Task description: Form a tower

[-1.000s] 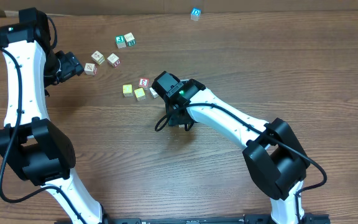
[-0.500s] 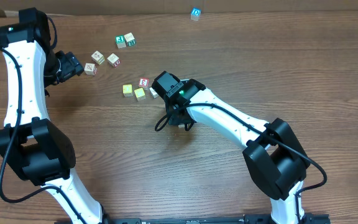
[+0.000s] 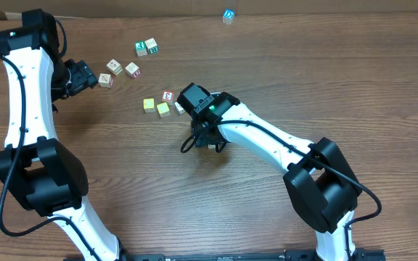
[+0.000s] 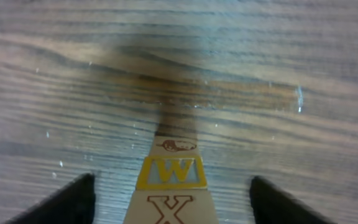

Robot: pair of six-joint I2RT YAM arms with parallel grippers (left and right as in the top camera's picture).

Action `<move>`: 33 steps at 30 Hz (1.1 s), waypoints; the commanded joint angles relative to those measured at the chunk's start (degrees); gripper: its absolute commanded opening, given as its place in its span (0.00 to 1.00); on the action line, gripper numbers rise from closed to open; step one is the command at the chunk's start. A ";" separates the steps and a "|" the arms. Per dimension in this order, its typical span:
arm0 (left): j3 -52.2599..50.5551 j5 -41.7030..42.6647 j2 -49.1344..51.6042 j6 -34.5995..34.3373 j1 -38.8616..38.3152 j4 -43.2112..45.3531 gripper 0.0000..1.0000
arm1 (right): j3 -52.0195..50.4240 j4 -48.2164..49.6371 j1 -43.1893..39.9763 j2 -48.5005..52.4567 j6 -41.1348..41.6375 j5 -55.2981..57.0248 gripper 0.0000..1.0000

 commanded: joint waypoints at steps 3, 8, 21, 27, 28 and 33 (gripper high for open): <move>0.74 0.11 -0.87 0.26 -0.39 0.07 1.00 | 0.61 0.55 0.44 0.31 -0.15 0.39 1.00; 0.74 0.11 -0.87 0.26 -0.39 0.07 1.00 | 7.67 -3.32 -0.83 0.24 -1.77 0.39 1.00; 0.74 0.11 -0.87 0.26 -0.39 0.07 0.99 | 27.43 -9.64 -12.31 0.26 -3.93 0.39 1.00; 0.74 0.11 -0.87 0.26 -0.39 0.07 1.00 | 27.12 -10.64 -20.96 0.39 -3.91 0.37 1.00; 0.74 0.11 -0.87 0.26 -0.39 0.07 1.00 | 27.12 -10.64 -22.21 0.39 -3.91 0.37 1.00; 0.74 0.11 -0.87 0.26 -0.39 0.07 0.99 | 27.12 -10.64 -26.93 0.39 -3.91 0.37 1.00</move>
